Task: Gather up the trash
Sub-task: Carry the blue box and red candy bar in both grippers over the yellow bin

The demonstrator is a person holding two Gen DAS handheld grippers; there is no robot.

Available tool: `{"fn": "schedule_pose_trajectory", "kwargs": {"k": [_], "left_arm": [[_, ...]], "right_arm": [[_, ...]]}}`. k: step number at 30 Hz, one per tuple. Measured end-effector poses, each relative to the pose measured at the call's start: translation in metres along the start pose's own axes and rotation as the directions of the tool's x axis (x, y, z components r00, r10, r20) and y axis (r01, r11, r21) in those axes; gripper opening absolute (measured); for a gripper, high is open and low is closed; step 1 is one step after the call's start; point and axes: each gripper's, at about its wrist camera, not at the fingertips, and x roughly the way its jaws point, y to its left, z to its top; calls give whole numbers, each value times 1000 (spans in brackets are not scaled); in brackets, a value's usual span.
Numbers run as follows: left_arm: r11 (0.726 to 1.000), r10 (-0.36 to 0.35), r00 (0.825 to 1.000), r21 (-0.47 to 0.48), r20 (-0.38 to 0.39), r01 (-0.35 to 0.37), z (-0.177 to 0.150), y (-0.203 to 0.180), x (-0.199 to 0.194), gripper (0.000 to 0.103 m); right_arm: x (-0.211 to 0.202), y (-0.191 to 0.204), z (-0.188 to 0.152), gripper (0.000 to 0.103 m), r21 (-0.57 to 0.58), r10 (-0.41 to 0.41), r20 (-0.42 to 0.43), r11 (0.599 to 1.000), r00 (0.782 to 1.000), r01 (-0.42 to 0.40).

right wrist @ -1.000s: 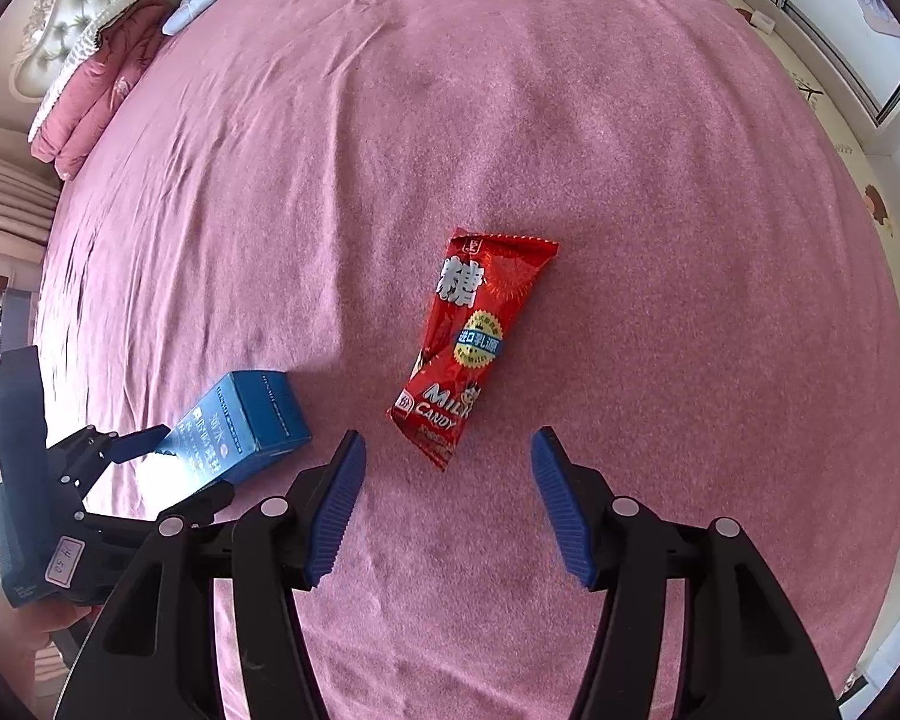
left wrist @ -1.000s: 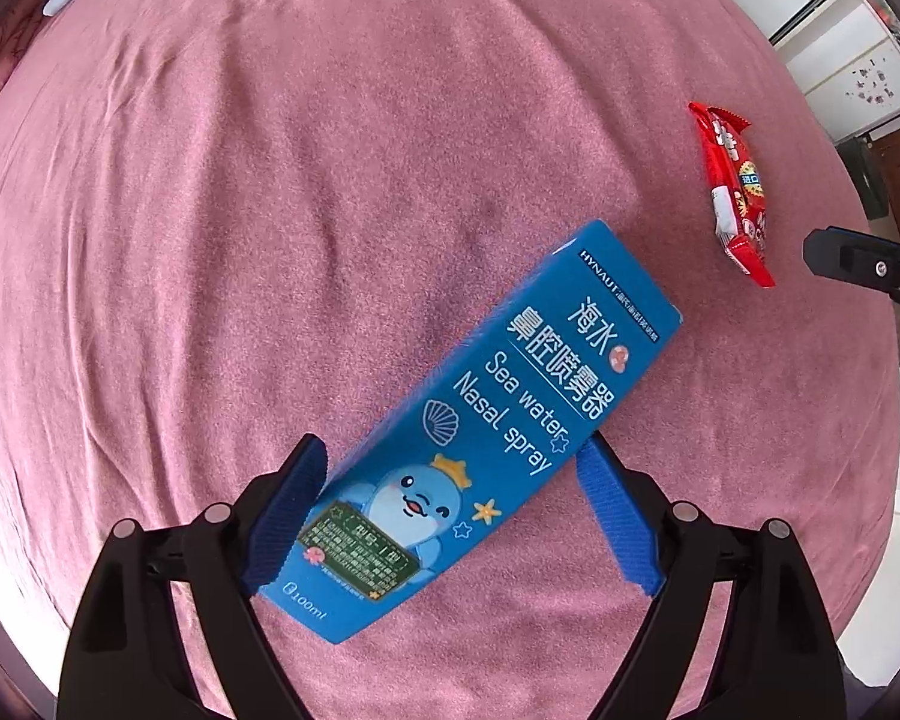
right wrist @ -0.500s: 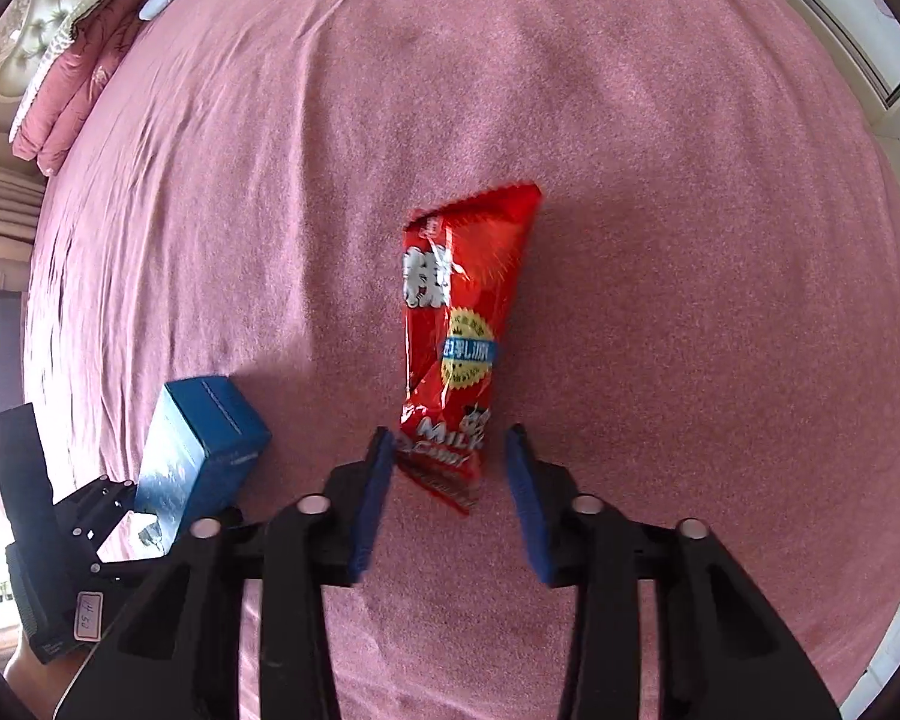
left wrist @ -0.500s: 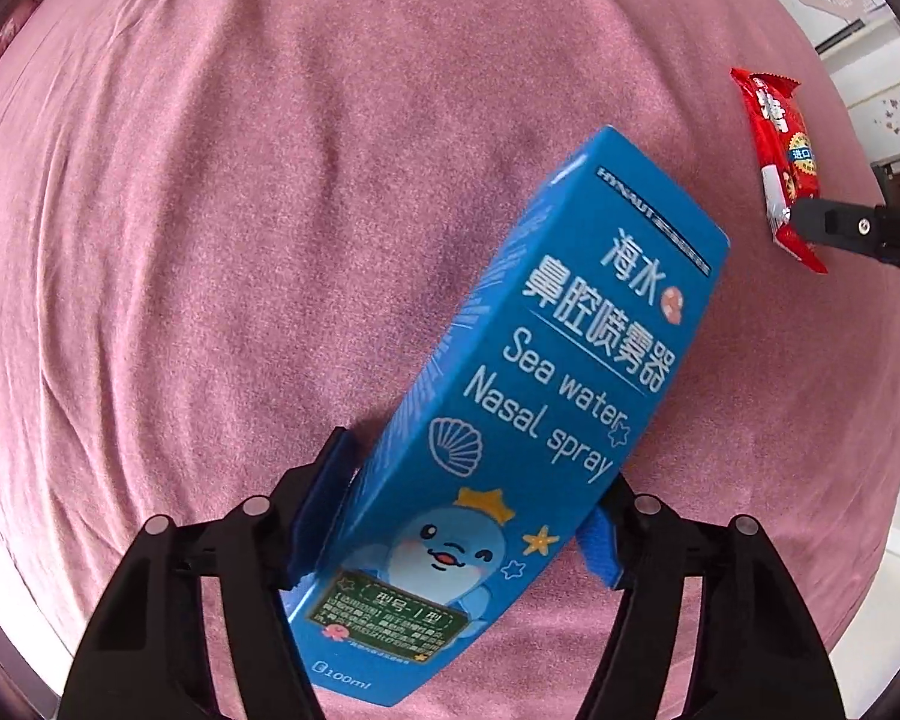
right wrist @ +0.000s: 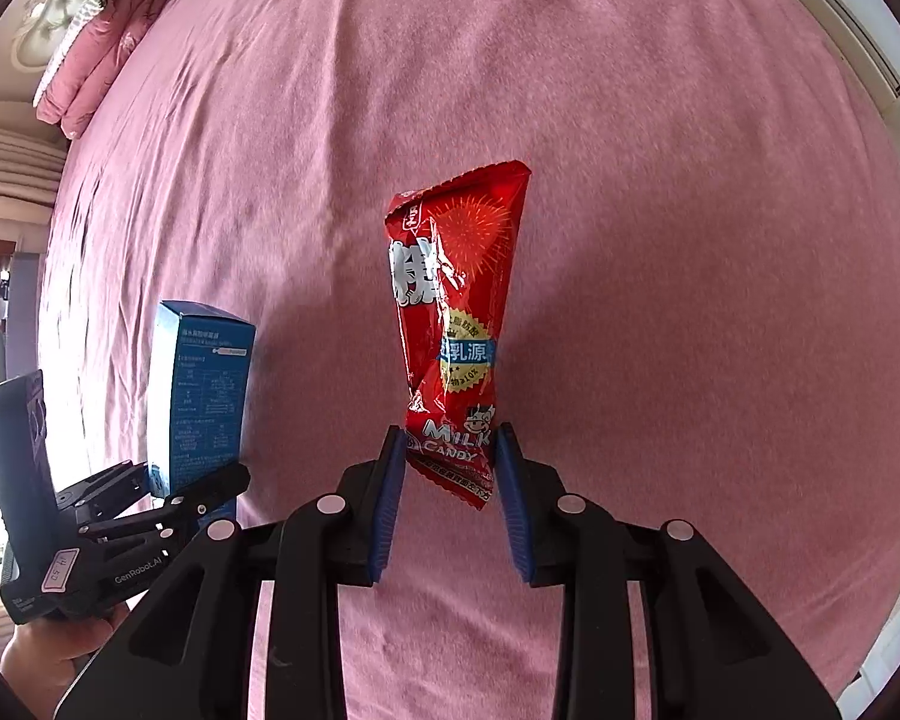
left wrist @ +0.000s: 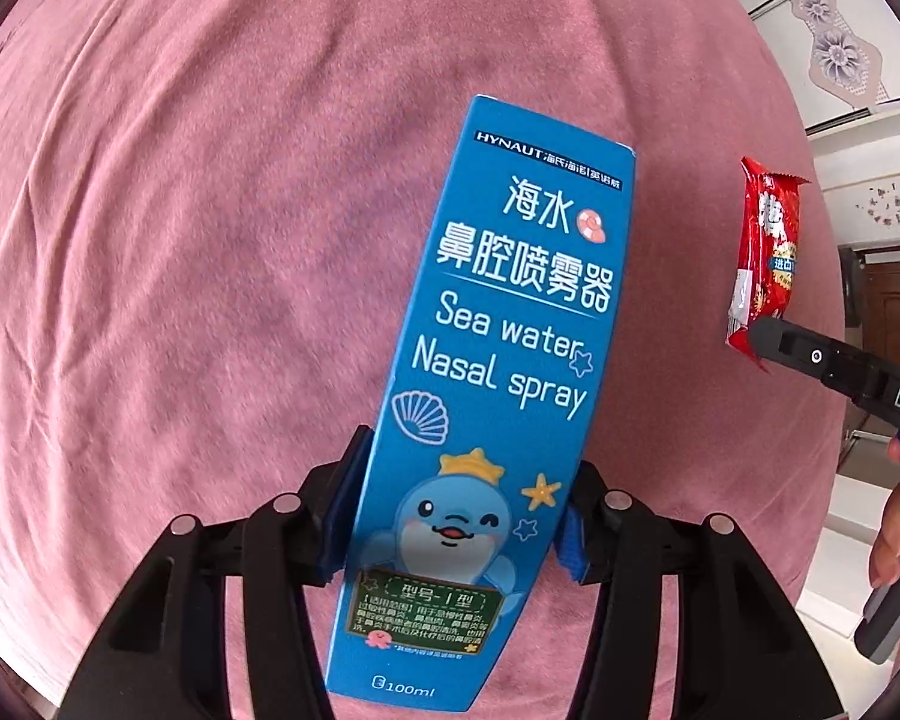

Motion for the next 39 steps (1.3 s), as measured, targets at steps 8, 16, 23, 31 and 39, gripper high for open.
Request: {"fn": "schedule_pose_trajectory", "kwargs": {"k": [8, 16, 23, 31, 39], "left_arm": [[996, -55, 998, -69, -19, 54, -57, -26, 0, 52], [993, -83, 997, -82, -3, 83, -105, -59, -7, 52], [996, -83, 997, -25, 5, 83, -113, -80, -16, 52], [995, -89, 996, 36, -12, 90, -140, -175, -1, 52], [991, -91, 996, 93, -20, 93, -148, -257, 12, 52]], "right_arm": [[-28, -18, -74, 30, 5, 6, -14, 1000, 1000, -5], [-56, -39, -140, 30, 6, -4, -13, 1000, 1000, 4], [-82, -60, -187, 30, 23, 0, 19, 1000, 1000, -1], [-103, -86, -220, 30, 71, 4, 57, 997, 998, -8], [-123, -124, -230, 30, 115, 10, 83, 993, 997, -19]]}}
